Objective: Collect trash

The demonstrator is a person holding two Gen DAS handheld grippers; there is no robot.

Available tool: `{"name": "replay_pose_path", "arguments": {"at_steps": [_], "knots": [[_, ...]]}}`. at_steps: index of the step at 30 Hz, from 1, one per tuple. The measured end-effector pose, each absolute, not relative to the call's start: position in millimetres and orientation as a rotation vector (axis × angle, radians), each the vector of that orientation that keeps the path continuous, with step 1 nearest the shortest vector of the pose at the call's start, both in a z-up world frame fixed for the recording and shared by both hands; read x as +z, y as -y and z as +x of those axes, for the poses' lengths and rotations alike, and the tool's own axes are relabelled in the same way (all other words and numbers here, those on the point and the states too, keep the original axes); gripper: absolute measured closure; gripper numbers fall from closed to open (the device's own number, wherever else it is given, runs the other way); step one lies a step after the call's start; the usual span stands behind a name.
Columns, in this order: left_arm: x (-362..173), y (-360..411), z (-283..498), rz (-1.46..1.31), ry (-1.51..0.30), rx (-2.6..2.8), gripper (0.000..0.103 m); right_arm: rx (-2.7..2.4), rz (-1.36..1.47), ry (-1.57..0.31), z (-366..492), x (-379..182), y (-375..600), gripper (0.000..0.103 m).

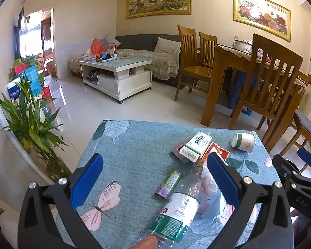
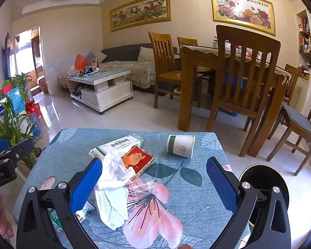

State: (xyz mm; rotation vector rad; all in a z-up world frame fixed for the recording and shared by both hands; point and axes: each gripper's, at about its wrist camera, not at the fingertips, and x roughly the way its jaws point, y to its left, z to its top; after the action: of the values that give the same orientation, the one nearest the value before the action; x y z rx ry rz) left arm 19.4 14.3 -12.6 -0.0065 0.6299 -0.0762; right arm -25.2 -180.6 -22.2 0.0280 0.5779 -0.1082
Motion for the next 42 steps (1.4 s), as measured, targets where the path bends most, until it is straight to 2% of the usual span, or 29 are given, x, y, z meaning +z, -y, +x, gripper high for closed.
{"name": "replay_pose_path", "arguments": {"at_steps": [29, 42], "knots": [[-18.6, -16.6, 27.8, -0.006, -0.654, -0.085, 0.003, -0.120, 0.096, -0.588, -25.1, -9.8, 211.1, 0.003], [-94.9, -12.1, 59.5, 0.068, -0.915, -0.205, 0.003, -0.012, 0.007, -0.869, 4.9, -67.9, 215.9, 0.003]]}}
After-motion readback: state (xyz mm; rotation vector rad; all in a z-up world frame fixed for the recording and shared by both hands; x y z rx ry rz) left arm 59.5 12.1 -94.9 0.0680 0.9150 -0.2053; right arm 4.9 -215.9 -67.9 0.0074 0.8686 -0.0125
